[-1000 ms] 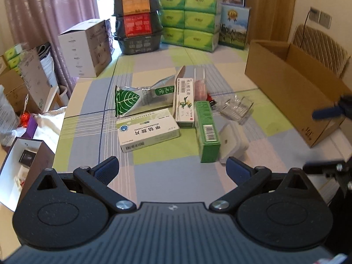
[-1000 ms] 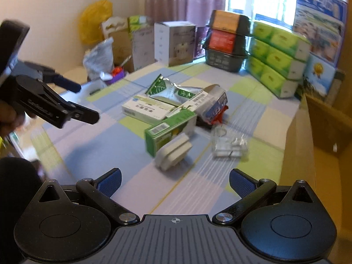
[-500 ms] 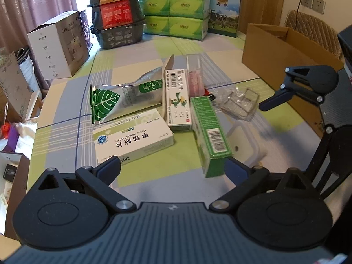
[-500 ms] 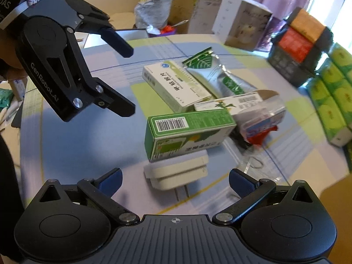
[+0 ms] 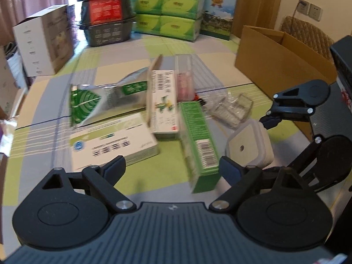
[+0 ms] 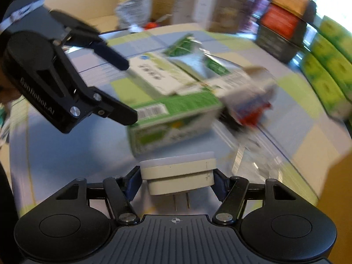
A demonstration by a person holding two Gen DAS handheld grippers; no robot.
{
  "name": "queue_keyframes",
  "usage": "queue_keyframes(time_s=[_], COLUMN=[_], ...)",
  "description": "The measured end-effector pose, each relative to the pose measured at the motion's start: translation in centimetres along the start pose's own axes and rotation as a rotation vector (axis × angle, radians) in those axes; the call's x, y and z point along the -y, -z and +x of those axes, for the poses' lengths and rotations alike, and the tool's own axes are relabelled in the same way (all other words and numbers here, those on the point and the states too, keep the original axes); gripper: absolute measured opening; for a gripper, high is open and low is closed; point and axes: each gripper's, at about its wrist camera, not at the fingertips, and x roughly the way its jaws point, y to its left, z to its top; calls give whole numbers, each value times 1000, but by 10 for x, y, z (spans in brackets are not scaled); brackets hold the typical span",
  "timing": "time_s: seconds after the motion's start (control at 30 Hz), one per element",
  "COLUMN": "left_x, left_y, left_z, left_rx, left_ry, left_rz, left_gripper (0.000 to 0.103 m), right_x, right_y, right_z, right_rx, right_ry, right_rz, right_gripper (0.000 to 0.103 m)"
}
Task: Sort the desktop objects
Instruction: 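Grasp the white plug adapter with the right tool while the left tool grasps the green box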
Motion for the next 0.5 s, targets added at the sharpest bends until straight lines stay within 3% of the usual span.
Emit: queue_keyframes(time_s=[0.17,0.37,0.5], left_x=[21,37,38], left_y=[-9,-16,-21], left_z=[18,36,44], left_rx=[-18,-46,-57], left_ry=[26,-10,-15], left_rz=[49,83,86], left_gripper=[75,66,40], right_x=[9,7,5], right_y=[14,19,21], right_z=[-17,-38,-43], right_rx=[11,33,32], right_ry=[76,168,194], right_rz=[102,106,103], right_gripper=[63,63,63])
